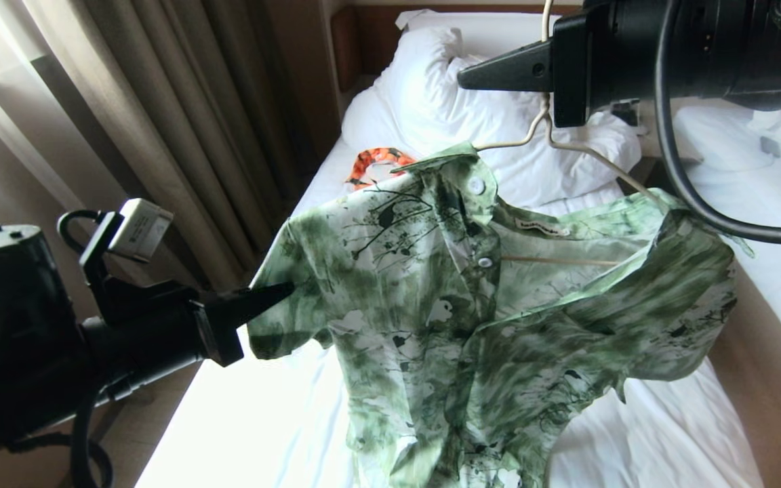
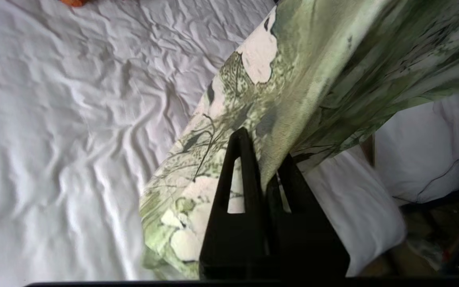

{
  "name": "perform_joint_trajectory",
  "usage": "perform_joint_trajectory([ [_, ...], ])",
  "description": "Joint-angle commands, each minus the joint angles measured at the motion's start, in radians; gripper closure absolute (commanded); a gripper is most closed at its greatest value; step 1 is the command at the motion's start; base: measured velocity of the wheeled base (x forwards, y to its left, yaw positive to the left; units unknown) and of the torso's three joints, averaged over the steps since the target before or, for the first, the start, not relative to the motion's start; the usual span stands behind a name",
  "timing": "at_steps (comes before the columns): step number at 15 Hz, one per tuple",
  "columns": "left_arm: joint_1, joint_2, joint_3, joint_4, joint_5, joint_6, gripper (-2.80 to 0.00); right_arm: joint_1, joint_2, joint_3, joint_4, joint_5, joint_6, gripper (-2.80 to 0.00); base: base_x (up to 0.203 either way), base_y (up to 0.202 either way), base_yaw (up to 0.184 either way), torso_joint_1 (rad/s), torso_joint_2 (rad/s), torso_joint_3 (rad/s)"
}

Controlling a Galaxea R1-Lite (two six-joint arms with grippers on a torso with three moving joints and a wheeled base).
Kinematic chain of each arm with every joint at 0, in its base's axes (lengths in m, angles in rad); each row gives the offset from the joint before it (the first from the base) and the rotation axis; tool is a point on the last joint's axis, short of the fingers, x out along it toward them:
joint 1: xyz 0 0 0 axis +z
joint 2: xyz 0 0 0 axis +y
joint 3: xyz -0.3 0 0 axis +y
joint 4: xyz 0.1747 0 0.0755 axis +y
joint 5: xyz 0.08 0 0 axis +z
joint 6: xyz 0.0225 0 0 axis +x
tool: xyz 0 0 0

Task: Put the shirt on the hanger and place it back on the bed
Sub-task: Take the clothes hanger out of the clothes

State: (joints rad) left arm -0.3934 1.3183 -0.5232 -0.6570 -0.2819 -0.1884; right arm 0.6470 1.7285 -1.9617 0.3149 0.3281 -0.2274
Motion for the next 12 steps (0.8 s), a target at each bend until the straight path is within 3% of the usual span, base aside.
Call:
perform_joint_trajectory([
  [1, 0.000, -0.032, 0.012, -0.001, 0.000, -0.016, 0.00, 0.000, -0.004, 0.000, 0.001, 0.002, -0.001, 0.00, 0.000, 0.000, 0.000, 0.000, 0.00, 0.000],
  [4, 0.001, -0.075, 0.031, 0.002, 0.048, -0.056, 0.00, -0.006, -0.012, 0.000, 0.003, 0.000, 0.000, 0.00, 0.000, 0.000, 0.000, 0.000, 0.00, 0.000],
  [12, 0.001, -0.135, 0.123, -0.001, 0.050, -0.064, 0.00, -0.013, -0.021, -0.008, 0.001, -0.001, 0.000, 0.00, 0.000, 0.000, 0.000, 0.000, 0.00, 0.000],
])
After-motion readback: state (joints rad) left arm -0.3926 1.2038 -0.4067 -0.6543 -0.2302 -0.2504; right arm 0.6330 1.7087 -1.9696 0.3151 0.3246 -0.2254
